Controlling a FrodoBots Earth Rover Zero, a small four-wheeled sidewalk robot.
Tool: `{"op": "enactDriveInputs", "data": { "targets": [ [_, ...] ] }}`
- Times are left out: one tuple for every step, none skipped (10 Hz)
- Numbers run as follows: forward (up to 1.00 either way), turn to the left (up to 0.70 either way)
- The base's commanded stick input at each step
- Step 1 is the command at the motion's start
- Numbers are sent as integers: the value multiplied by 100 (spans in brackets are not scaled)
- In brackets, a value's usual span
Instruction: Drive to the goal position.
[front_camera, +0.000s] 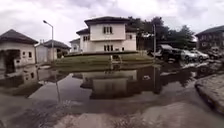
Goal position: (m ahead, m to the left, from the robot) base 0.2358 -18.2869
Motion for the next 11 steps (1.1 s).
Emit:
{"op": "enactDriveInputs", "data": {
  "targets": [
    [50, 0],
    [50, 0],
    [50, -5],
    [50, -15],
    [50, -32],
    [50, -49],
    [50, -50],
    [50, -50],
    [50, -50],
    [50, -50],
    [50, -50]
  ]
}}
